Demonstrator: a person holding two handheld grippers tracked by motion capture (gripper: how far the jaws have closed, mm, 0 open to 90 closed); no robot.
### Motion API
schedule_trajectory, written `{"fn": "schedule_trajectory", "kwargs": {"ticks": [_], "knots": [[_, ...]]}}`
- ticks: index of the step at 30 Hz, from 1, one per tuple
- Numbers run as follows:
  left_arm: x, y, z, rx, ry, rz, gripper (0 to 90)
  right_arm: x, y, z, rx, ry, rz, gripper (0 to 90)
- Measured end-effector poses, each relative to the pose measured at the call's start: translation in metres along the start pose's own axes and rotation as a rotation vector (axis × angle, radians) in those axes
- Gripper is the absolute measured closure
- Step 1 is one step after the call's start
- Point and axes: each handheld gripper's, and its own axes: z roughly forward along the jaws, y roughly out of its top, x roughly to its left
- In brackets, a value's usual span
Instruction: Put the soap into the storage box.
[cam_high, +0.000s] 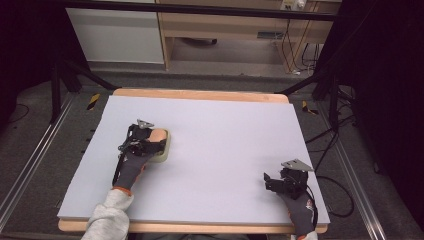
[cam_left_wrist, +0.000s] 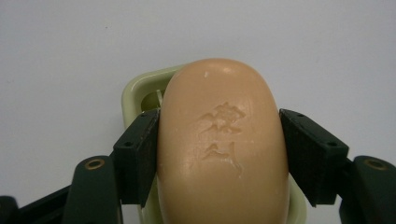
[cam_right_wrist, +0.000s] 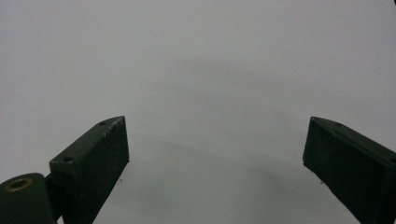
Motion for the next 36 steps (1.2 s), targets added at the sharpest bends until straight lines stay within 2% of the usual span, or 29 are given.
{"fn": "schedule_trajectory", "kwargs": {"ticks": [36], "knots": [[0.002, -0.006, 0.013, 0.028, 0.022, -0.007, 31.3, 0.0, 0.0, 0.0, 0.002, -0.001, -0.001, 7.2]]}}
